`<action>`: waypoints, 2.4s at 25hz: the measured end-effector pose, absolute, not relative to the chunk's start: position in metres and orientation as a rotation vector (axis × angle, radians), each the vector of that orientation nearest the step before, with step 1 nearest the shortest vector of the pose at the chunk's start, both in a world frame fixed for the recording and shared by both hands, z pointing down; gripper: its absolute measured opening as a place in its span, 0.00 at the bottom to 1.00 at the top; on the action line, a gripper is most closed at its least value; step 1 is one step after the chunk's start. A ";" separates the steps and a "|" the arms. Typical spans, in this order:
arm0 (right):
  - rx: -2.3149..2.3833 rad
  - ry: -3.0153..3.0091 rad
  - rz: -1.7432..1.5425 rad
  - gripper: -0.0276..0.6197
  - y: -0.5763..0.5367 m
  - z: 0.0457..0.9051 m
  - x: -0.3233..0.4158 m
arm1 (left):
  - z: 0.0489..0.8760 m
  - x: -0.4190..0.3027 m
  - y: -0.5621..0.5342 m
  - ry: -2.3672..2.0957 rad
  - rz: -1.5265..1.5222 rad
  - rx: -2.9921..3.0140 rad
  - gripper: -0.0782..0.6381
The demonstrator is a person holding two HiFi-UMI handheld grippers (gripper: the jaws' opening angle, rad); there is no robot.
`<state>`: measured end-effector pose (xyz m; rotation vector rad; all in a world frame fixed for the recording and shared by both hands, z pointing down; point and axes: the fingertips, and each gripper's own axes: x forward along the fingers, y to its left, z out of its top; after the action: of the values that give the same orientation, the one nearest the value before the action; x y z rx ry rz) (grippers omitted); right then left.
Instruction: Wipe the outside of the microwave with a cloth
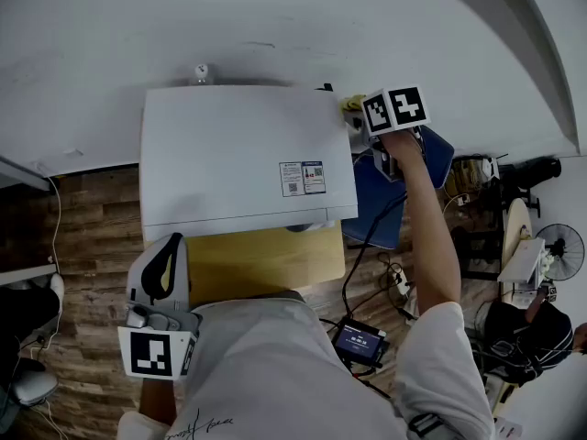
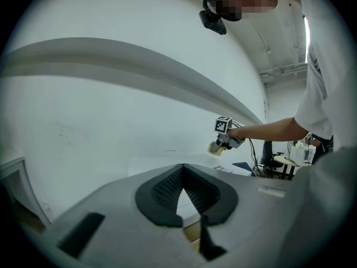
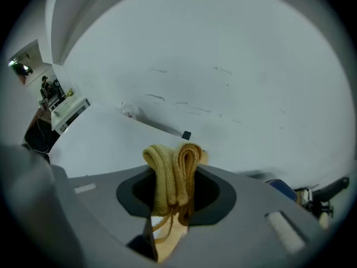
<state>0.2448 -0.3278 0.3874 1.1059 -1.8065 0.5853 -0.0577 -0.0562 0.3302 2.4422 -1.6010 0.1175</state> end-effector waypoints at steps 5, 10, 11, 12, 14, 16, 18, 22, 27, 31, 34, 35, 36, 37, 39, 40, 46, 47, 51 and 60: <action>1.097 -1.752 0.565 0.23 -0.327 0.399 0.251 | 0.329 -0.055 -0.058 -1.600 0.111 2.444 0.10; 1.128 -1.699 0.522 0.23 -0.327 0.408 0.250 | 0.331 -0.058 -0.059 -1.596 0.108 2.446 0.10; 1.140 -1.698 0.524 0.23 -0.326 0.408 0.250 | 0.332 -0.059 -0.058 -1.595 0.107 2.445 0.10; 1.150 -1.697 0.529 0.23 -0.326 0.408 0.249 | 0.333 -0.059 -0.058 -1.591 0.104 2.444 0.10; 1.168 -1.698 0.547 0.23 -0.324 0.409 0.248 | 0.335 -0.060 -0.057 -1.578 0.097 2.446 0.10; 1.181 -1.699 0.557 0.23 -0.324 0.408 0.244 | 0.336 -0.061 -0.056 -1.563 0.098 2.453 0.10; 1.185 -1.699 0.558 0.23 -0.323 0.408 0.238 | 0.337 -0.061 -0.055 -1.545 0.105 2.463 0.10; 1.192 -1.694 0.560 0.23 -0.320 0.408 0.230 | 0.334 -0.065 -0.054 -1.530 0.088 2.479 0.10; 1.191 -1.715 0.572 0.23 -0.317 0.407 0.215 | 0.335 -0.076 -0.051 -1.536 0.099 2.479 0.10; 1.167 -1.721 0.556 0.23 -0.313 0.408 0.201 | 0.335 -0.084 -0.049 -1.542 0.097 2.475 0.10; 1.155 -1.728 0.541 0.23 -0.309 0.408 0.190 | 0.335 -0.089 -0.047 -1.543 0.092 2.476 0.10; 1.149 -1.732 0.541 0.23 -0.308 0.408 0.187 | 0.336 -0.090 -0.047 -1.542 0.093 2.476 0.10; 1.142 -1.736 0.541 0.23 -0.308 0.408 0.183 | 0.337 -0.091 -0.046 -1.540 0.093 2.475 0.10; 1.136 -1.739 0.540 0.23 -0.307 0.409 0.179 | 0.337 -0.091 -0.046 -1.539 0.093 2.475 0.10; 1.129 -1.740 0.532 0.23 -0.306 0.408 0.173 | 0.338 -0.093 -0.045 -1.537 0.094 2.475 0.10; 1.127 -1.741 0.529 0.23 -0.306 0.408 0.171 | 0.339 -0.094 -0.044 -1.535 0.094 2.474 0.10; 1.107 -1.752 0.525 0.23 -0.302 0.409 0.157 | 0.340 -0.096 -0.044 -1.527 0.090 2.476 0.10; 1.103 -1.755 0.523 0.23 -0.302 0.409 0.155 | 0.339 -0.096 -0.044 -1.526 0.089 2.478 0.10; 1.086 -1.773 0.516 0.23 -0.299 0.408 0.143 | 0.338 -0.095 -0.044 -1.520 0.086 2.482 0.10; 0.995 -1.840 0.509 0.23 -0.291 0.408 0.097 | 0.339 -0.099 -0.040 -1.528 0.087 2.478 0.10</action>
<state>0.0967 -0.2906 0.4077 0.9952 -1.8404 0.5089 -0.0993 -0.0400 0.3392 2.4776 -1.5284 0.0875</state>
